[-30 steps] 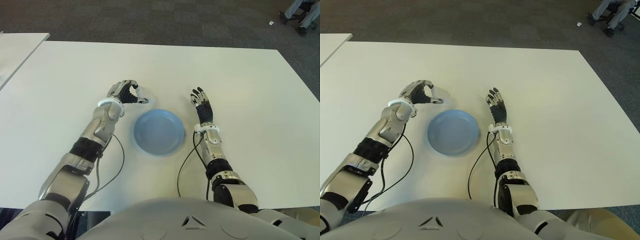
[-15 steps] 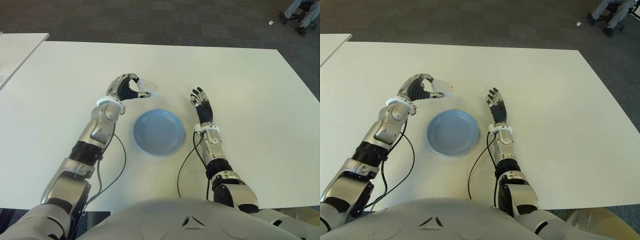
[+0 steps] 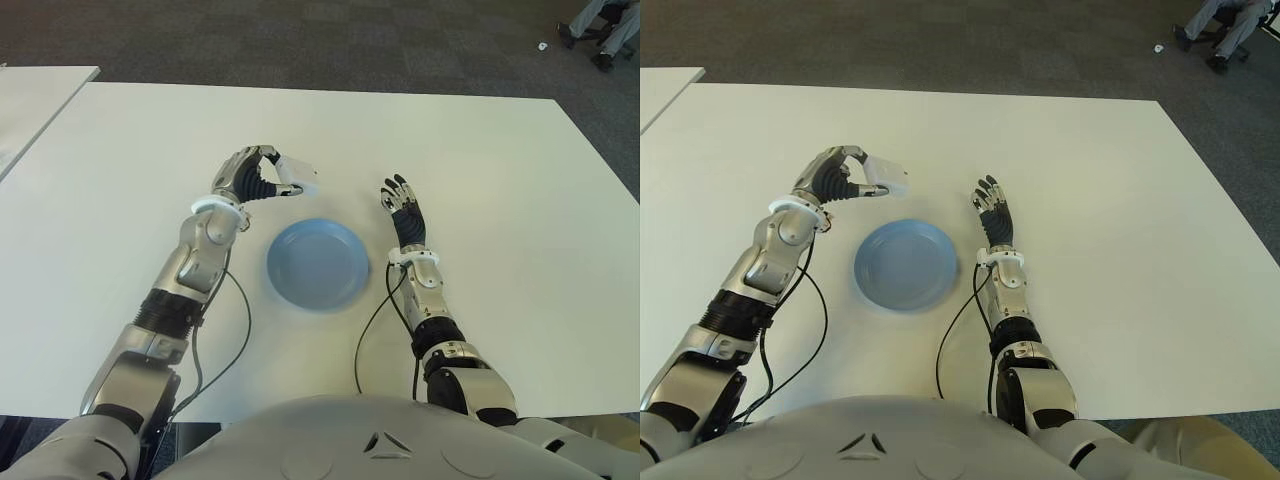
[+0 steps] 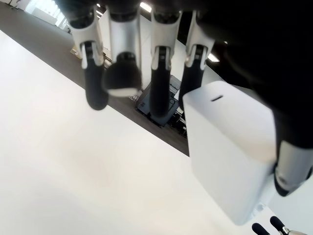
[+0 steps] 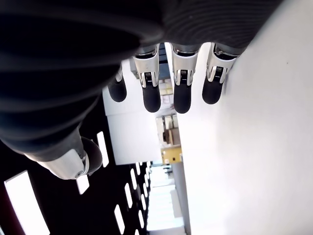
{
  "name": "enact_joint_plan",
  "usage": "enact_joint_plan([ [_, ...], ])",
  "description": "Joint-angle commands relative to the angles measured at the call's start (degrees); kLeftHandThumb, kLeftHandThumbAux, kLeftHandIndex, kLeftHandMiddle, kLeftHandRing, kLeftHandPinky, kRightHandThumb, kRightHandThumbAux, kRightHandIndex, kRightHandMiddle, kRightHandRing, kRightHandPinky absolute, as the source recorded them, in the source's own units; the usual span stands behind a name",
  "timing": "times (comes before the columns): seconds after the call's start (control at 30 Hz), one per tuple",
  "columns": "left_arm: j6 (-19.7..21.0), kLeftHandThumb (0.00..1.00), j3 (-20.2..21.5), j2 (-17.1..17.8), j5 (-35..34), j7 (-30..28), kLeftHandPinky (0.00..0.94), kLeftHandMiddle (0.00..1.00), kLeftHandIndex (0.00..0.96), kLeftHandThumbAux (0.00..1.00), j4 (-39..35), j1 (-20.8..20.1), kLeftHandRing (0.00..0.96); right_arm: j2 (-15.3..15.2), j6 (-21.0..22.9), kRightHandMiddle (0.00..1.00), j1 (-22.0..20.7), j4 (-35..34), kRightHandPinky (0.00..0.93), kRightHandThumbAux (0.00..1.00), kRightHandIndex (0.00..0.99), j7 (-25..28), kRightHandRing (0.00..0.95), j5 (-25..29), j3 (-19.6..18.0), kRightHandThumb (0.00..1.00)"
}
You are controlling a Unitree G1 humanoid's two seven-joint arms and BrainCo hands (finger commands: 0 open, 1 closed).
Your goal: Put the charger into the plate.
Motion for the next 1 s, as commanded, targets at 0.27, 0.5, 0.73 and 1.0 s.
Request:
enact_joint_plan([
  [0.27, -0.62, 0.748, 0.14, 0.77, 0.31, -1.13, 0.856, 0.855, 0.443, 0.696, -3.54, 2.85, 0.854, 0.47, 0.96, 0.139, 0.24, 1.12, 0.108, 0.572, 0.061, -0.09, 0.114, 0.19, 0.01, 0.000],
  [0.5, -1.99, 0.749, -0.31, 2.12, 0.74, -2.22, 0.845, 0.848, 0.444, 0.696, -6.06, 4.90, 0.849, 0.55, 0.85, 0.138, 0.14, 1.35, 0.107, 0.568, 0.061, -0.23, 0.112, 0.07, 0.05, 0.000],
  [0.73, -2.64, 0.749, -0.76, 3.30, 1.43, -3.76, 0.846, 0.845, 0.444, 0.696, -10.10, 8.47, 0.847, 0.56, 0.63, 0.135, -0.02, 1.71, 0.109, 0.568, 0.058, -0.26, 0.111, 0.13, -0.04, 0.000],
  [1.0, -3.14, 0.748, -1.25, 3.79, 2.35, -4.67, 0.843, 0.845, 0.444, 0.696, -11.60, 10.42, 0.845, 0.46, 0.61, 0.134, -0.33, 2.15, 0.107, 0.567, 0.057, -0.16, 0.109, 0.17, -0.10, 0.000],
])
